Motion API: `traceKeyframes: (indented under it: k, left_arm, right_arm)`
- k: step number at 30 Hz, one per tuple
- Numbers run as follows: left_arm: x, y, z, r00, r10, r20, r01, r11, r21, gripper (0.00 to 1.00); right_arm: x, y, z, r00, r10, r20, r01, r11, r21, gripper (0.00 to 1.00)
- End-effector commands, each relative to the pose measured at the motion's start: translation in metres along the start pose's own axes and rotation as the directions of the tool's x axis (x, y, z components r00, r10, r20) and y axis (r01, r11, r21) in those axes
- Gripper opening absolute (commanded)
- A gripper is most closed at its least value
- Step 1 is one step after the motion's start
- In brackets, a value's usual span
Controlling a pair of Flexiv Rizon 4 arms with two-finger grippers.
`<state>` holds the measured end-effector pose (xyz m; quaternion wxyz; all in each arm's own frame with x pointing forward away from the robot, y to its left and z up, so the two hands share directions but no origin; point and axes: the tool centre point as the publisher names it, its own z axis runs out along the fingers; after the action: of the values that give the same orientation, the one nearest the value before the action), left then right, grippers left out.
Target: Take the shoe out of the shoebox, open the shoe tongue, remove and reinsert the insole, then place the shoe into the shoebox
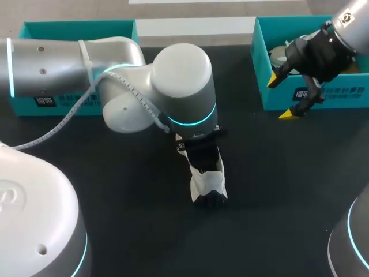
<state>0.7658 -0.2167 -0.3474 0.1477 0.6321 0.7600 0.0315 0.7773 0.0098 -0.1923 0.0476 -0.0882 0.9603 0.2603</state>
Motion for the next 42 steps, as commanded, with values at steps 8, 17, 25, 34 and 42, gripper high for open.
traceKeyframes:
  k: [8, 17, 25, 34, 42]
  left_arm:
    - [0.005, -0.001, 0.001, 1.0, -0.021, 0.002, 0.021, 1.0, -0.004, 1.0]
    - [0.007, 0.003, -0.005, 1.0, 0.019, -0.015, -0.019, 0.999, 0.034, 1.0]
    - [0.011, 0.0, -0.001, 0.994, 0.087, -0.068, -0.083, 0.995, 0.056, 1.0]
    - [0.008, 0.008, -0.006, 0.993, 0.101, -0.058, -0.098, 0.994, 0.051, 1.0]
    - [0.004, 0.024, -0.024, 0.995, 0.092, -0.036, -0.09, 0.995, 0.048, 1.0]
  right_arm:
    - [0.0, 0.0, 0.001, 1.0, 0.0, 0.0, 0.0, 1.0, 0.003, 1.0]
    - [0.0, 0.0, 0.001, 1.0, 0.0, 0.0, 0.0, 1.0, 0.003, 1.0]
    - [0.0, 0.0, 0.001, 1.0, 0.0, 0.0, 0.0, 1.0, 0.003, 1.0]
    - [0.0, 0.0, 0.001, 1.0, 0.0, 0.0, 0.0, 1.0, 0.003, 1.0]
    - [0.0, 0.0, 0.001, 1.0, 0.0, 0.0, 0.0, 1.0, 0.003, 1.0]
